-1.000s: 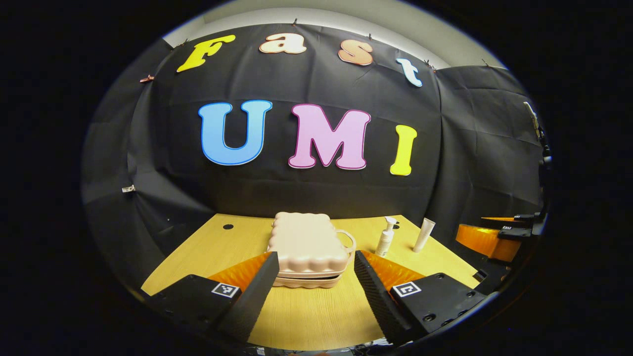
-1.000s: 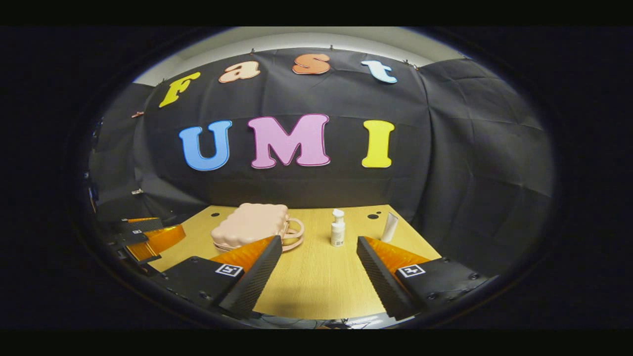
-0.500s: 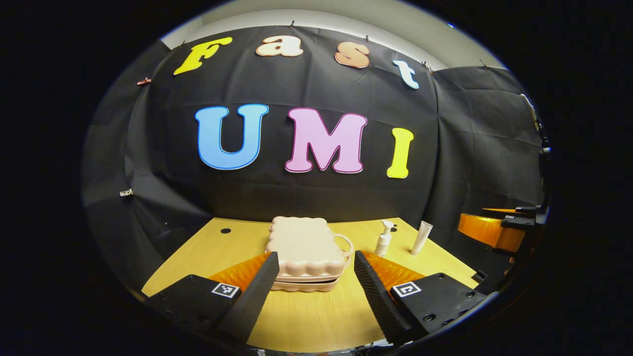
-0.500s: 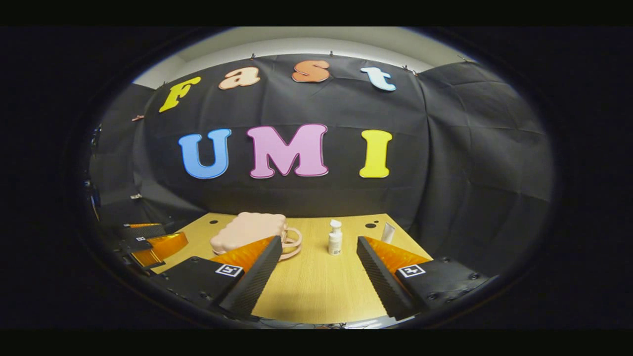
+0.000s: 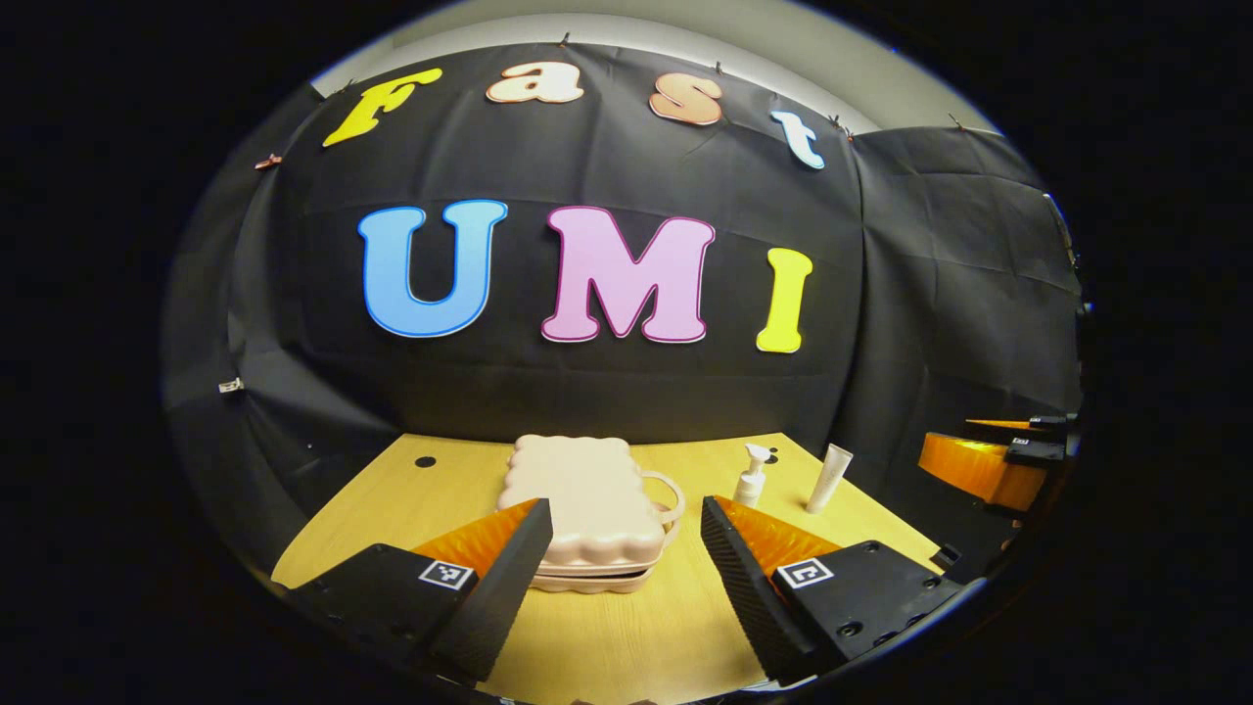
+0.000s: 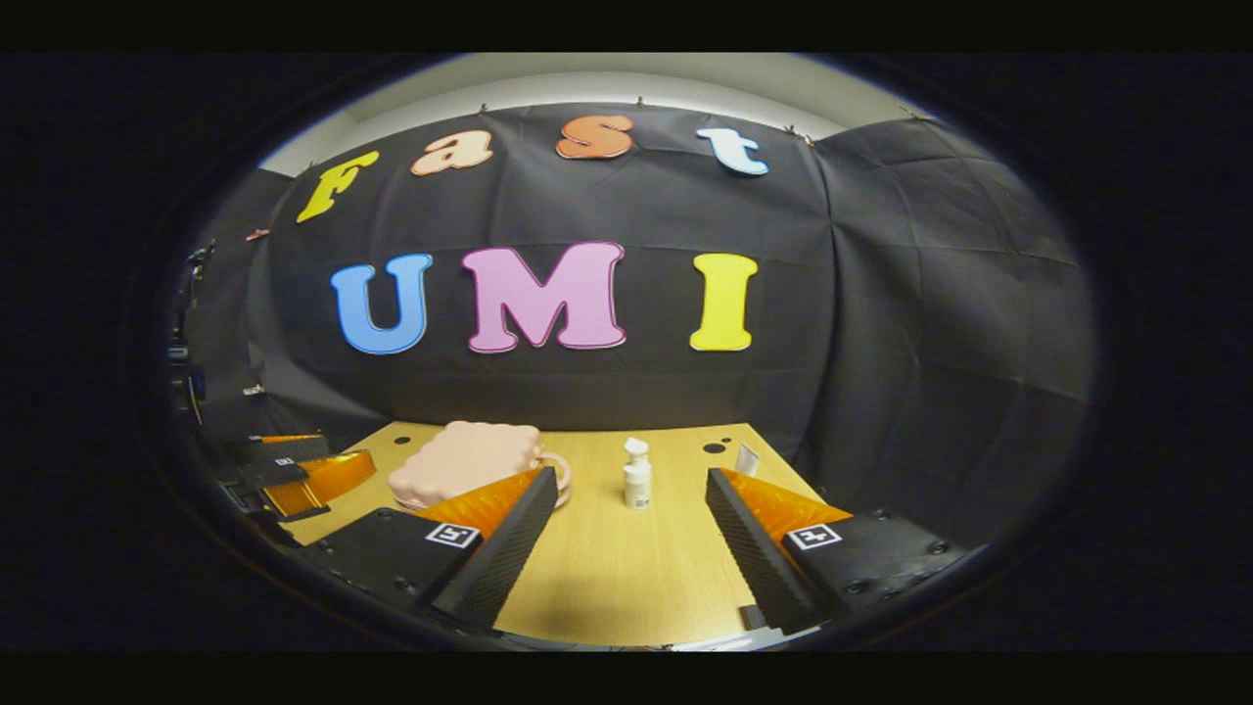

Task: First open the suitcase, pack the skin care products into it, and then close the suitcase.

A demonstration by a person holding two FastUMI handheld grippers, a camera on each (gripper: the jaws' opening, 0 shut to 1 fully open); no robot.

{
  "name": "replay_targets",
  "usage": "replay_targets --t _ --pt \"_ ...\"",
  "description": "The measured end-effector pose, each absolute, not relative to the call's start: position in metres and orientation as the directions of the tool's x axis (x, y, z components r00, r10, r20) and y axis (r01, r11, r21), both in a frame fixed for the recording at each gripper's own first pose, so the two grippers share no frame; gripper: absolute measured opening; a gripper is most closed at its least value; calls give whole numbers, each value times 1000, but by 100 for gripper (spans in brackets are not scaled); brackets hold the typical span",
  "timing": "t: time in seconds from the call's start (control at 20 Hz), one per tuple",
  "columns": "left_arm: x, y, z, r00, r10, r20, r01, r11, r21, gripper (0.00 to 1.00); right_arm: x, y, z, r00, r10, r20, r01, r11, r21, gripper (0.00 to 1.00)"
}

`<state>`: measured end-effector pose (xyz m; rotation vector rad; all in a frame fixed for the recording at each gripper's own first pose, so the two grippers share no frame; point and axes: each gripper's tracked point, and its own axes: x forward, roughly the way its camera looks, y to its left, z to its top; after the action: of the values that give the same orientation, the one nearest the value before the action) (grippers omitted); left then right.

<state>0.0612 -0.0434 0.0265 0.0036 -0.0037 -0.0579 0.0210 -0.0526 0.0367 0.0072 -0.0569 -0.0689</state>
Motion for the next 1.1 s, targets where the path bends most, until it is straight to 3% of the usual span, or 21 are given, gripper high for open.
replay_targets --t 0.3,0.75,1.1 --pt "146 -88 30 998 -69 -6 69 998 -1 96 72 -97 58 996 -60 66 62 998 -21 97" --pt "305 -149 -27 986 -68 -154 76 996 47 97 173 -178 48 999 -52 -1 52 999 -6 98" --pt "374 -154 -101 946 36 -321 -15 998 65 96 207 -203 21 997 -31 -75 28 999 -46 98"
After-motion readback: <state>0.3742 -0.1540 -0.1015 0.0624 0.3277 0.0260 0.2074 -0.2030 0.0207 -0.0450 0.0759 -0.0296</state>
